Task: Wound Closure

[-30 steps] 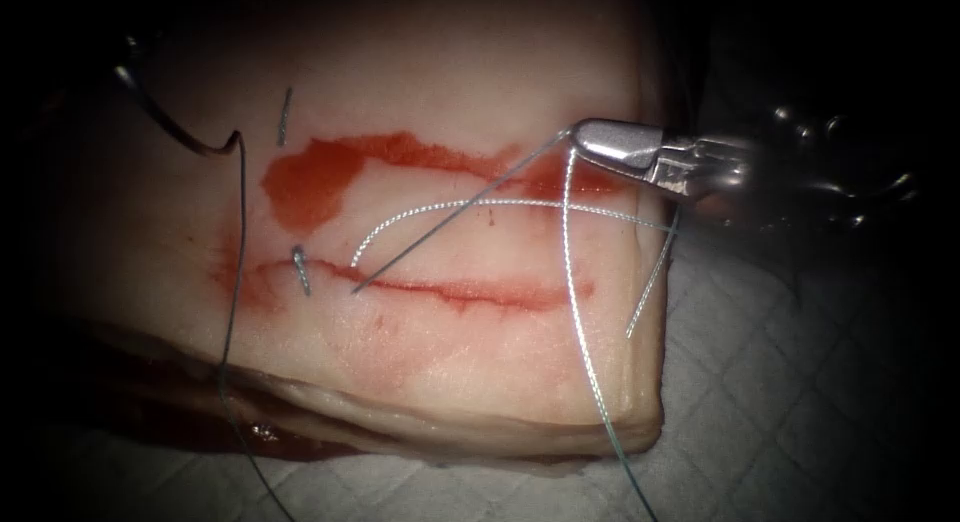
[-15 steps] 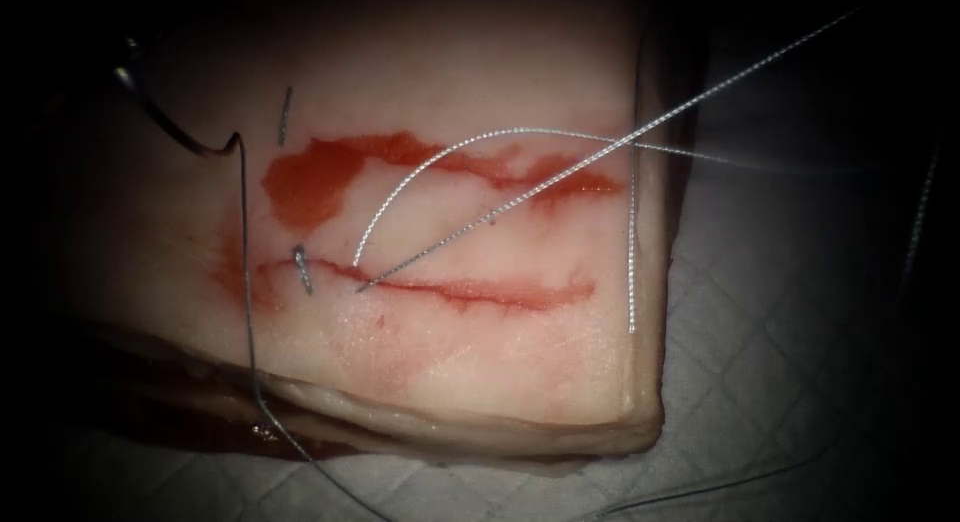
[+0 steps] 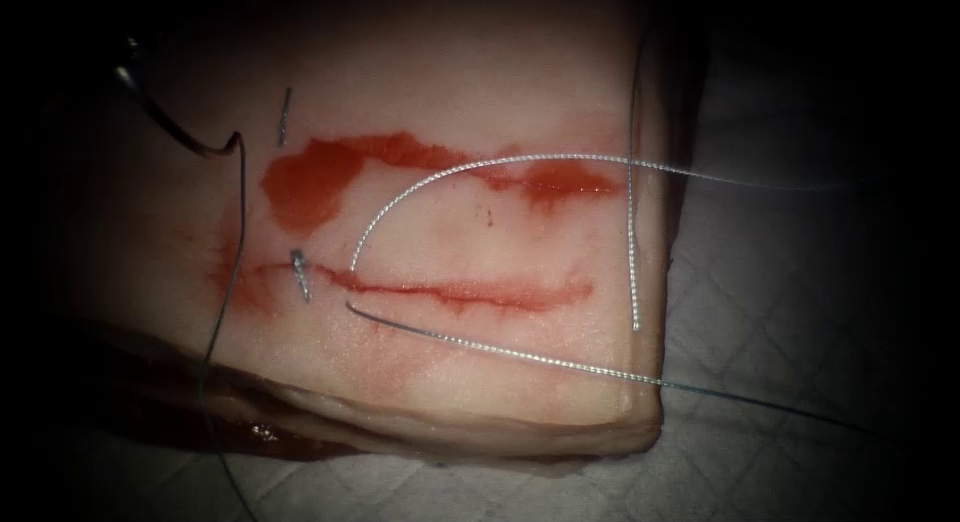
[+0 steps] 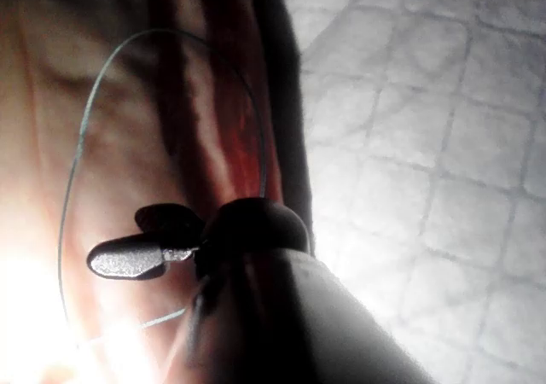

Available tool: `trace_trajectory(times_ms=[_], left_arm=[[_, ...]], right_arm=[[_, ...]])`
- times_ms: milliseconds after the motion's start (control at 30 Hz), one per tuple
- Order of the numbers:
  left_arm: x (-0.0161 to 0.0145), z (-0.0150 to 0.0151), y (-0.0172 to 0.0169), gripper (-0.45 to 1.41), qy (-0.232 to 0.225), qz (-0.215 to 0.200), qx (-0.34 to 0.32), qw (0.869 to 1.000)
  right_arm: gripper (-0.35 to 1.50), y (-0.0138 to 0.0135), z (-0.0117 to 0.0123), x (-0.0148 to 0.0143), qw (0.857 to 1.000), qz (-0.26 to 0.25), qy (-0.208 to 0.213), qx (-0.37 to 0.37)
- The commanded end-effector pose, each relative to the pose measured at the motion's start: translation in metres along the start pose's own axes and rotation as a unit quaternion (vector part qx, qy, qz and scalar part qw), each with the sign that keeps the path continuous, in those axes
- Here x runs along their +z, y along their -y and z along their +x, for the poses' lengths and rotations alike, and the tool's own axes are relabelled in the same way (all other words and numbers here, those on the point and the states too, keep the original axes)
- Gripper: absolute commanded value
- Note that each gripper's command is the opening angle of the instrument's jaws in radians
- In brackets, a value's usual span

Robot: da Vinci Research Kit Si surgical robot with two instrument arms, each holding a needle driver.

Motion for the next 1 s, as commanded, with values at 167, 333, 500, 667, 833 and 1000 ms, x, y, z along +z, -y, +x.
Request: trace_trajectory(times_ms=[167, 333, 500, 667, 833, 1000], left_arm=[[0.0004, 0.0003, -0.0006, -0.45, 0.000, 0.000, 0.001, 1.000], [0.0006, 0.0006, -0.0008, -0.45, 0.001, 0.000, -0.001, 1.000], [0.0006, 0.0007, -0.0009, -0.45, 0.001, 0.000, 0.000, 1.000], [0.0007, 0.0008, -0.0009, -0.45, 0.001, -0.001, -0.002, 1.000], [0.0007, 0.0008, -0.0010, -0.45, 0.001, -0.001, -0.002, 1.000], [0.0007, 0.0008, -0.0009, -0.45, 0.001, -0.001, -0.002, 1.000]], right_arm=[[1.18, -0.0032, 0.0096, 0.0047, 0.993, -0.059, -0.082, -0.054], [0.89, -0.0058, 0.0151, 0.0135, 0.994, -0.059, -0.081, 0.045], [0.84, -0.0046, 0.0209, 0.0205, 0.989, -0.071, -0.108, 0.076], [0.76, -0.0034, 0.0232, 0.0272, 0.975, -0.044, -0.175, 0.130], [0.76, -0.0023, 0.0222, 0.0284, 0.963, 0.032, -0.244, 0.113], [0.59, -0.0019, 0.0199, 0.0292, 0.932, 0.041, -0.346, 0.100]])
